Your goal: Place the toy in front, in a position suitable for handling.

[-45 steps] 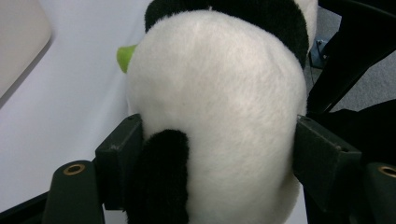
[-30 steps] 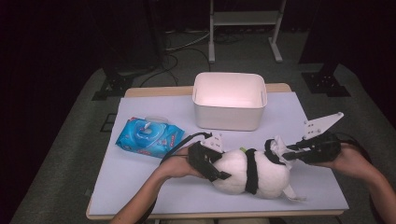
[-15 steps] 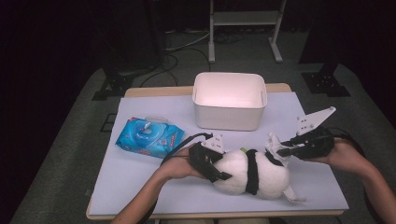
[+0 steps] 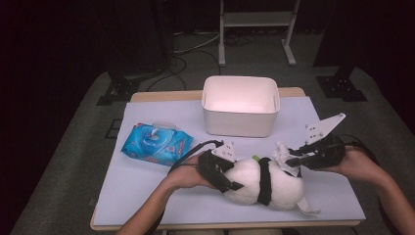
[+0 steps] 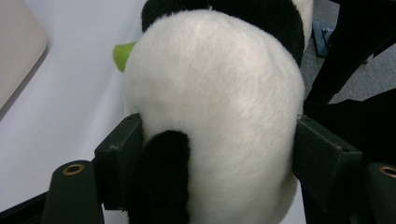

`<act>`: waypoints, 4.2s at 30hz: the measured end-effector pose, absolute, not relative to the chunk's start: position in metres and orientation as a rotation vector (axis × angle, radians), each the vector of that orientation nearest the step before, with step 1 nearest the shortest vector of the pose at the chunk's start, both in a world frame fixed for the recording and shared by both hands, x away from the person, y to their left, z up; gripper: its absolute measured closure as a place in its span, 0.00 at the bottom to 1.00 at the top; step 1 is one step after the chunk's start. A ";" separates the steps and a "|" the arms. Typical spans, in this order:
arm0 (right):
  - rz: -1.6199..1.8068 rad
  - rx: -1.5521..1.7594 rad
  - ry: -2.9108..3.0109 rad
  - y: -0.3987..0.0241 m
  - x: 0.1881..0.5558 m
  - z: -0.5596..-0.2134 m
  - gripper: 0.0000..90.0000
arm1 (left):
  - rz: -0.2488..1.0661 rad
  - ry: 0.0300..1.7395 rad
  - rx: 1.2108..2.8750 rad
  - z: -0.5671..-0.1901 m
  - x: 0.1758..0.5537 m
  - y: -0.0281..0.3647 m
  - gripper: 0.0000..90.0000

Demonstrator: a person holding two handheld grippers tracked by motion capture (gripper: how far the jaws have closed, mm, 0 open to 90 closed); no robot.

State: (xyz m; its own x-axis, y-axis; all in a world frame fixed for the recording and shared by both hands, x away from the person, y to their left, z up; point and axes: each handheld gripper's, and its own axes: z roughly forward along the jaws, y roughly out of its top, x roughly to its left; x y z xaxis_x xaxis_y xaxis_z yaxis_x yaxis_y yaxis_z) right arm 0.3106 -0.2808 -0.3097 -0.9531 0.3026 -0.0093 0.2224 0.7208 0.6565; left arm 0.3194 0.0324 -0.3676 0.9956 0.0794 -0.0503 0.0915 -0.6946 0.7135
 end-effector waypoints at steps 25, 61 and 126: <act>1.030 0.339 2.860 -0.257 0.311 -0.307 0.82 | -0.003 0.108 2.367 -0.362 0.319 0.025 0.28; 1.050 0.336 2.864 -0.263 0.301 -0.312 0.82 | -0.027 0.146 2.342 -0.365 0.324 0.027 0.28; 1.073 0.363 2.844 -0.254 0.318 -0.315 0.82 | 0.032 0.130 2.350 -0.348 0.319 0.017 0.31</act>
State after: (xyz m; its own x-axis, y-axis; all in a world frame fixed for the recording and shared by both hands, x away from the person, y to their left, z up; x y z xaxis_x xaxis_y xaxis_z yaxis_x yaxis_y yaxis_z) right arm 0.3183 -0.2536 -0.3151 -0.9688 0.2477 0.0086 0.1916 0.7266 0.6598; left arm 0.3186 0.0165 -0.3479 0.9945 0.1039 -0.0161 0.0847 -0.6999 0.7092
